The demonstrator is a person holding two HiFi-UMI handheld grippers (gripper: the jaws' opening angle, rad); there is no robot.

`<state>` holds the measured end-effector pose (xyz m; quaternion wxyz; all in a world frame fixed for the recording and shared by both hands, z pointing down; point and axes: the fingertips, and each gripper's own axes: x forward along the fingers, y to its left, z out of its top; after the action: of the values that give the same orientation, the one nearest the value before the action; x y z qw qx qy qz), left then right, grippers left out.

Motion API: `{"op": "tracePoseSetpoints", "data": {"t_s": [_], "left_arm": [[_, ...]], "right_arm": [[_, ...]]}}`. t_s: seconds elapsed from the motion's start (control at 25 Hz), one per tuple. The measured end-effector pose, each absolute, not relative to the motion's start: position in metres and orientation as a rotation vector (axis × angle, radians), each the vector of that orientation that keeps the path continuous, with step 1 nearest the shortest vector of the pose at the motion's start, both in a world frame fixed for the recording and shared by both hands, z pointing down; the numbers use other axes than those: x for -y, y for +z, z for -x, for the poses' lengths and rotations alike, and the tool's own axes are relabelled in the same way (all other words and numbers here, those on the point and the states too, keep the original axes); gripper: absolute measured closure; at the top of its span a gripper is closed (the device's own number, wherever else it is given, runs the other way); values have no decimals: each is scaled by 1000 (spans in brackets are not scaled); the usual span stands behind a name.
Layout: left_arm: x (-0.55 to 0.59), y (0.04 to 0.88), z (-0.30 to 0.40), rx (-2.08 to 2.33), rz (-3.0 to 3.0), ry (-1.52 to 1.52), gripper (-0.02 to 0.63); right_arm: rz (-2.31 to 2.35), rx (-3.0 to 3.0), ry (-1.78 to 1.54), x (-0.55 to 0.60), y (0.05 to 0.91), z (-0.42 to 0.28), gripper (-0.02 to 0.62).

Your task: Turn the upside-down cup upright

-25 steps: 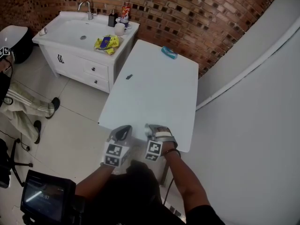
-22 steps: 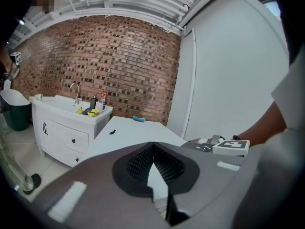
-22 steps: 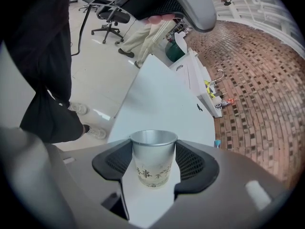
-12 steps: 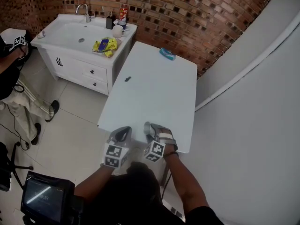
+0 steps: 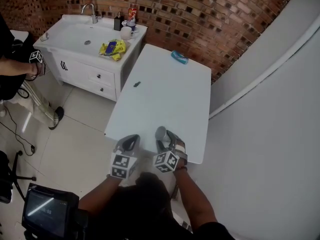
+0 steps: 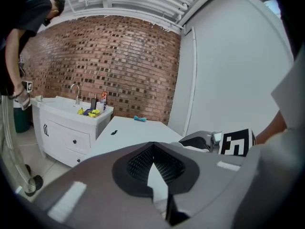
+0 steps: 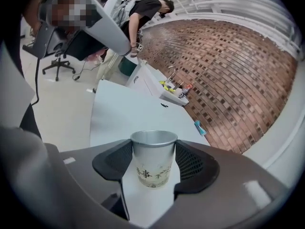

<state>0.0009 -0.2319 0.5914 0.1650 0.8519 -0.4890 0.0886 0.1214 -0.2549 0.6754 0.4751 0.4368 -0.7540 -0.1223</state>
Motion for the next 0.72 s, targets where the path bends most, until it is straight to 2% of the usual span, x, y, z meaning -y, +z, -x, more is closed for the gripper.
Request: {"op": "tracePoseSetpoints", "data": {"t_s": [0.72], "left_arm": [[230,600,-6,1377,-2432,298,604]], "right_arm": [[-1602,2149,388,271,674,-141,299]]}}
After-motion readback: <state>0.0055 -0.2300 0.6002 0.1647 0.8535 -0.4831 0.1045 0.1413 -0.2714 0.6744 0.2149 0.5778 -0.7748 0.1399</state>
